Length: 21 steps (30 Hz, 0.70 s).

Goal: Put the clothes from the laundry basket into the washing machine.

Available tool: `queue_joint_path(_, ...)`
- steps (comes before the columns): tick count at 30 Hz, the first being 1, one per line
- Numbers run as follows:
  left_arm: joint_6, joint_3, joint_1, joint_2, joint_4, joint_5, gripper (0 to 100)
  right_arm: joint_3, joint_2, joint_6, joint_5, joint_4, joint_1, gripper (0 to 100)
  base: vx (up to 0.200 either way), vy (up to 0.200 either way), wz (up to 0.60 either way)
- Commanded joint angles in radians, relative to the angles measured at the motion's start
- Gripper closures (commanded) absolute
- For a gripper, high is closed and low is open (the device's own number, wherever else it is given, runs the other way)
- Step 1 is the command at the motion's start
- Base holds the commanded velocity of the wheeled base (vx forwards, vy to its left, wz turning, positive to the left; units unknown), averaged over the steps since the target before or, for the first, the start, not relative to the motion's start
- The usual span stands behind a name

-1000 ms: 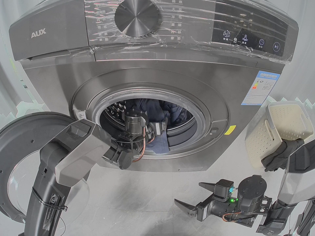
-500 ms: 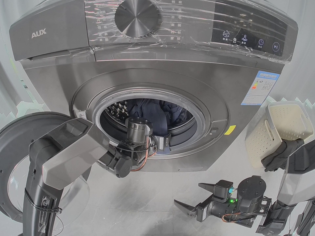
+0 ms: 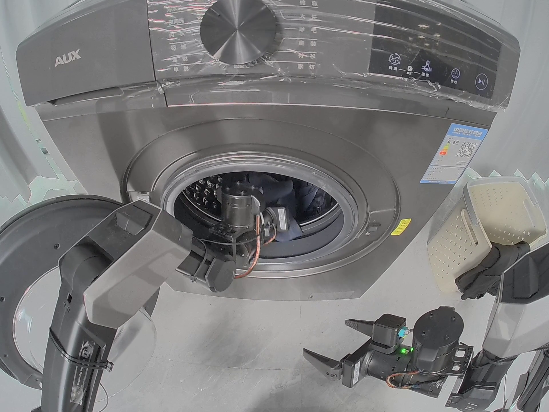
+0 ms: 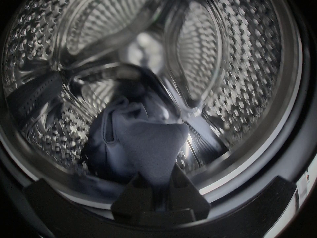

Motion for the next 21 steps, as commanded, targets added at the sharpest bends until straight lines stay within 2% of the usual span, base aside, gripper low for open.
queue_joint_path(1, -0.018, -0.185, 0.026, 0.092, -0.09, 0.043, 100, -0.001, 0.002, 0.0, 0.0, 0.0, 0.0, 0, 0.0, 0.0, 0.0)
queue_joint_path(6, -0.013, -0.312, 0.038, 0.163, -0.109, 0.066, 100, -0.001, 0.002, 0.0, 0.0, 0.0, 0.0, 0, 0.0, 0.0, 0.0)
queue_joint_path(15, -0.013, -0.338, 0.039, 0.184, -0.112, 0.066, 100, 0.001, 0.002, 0.0, 0.0, 0.0, 0.0, 0, 0.0, 0.0, 0.0)
queue_joint_path(16, -0.013, -0.341, 0.038, 0.184, -0.112, 0.066, 0, 0.001, 0.002, 0.0, 0.0, 0.0, 0.0, 0, 0.0, 0.0, 0.0)
queue_joint_path(21, -0.029, -0.306, 0.029, 0.163, -0.11, 0.066, 0, 0.001, 0.0, 0.0, 0.0, 0.0, 0.0, 0, 0.0, 0.0, 0.0)
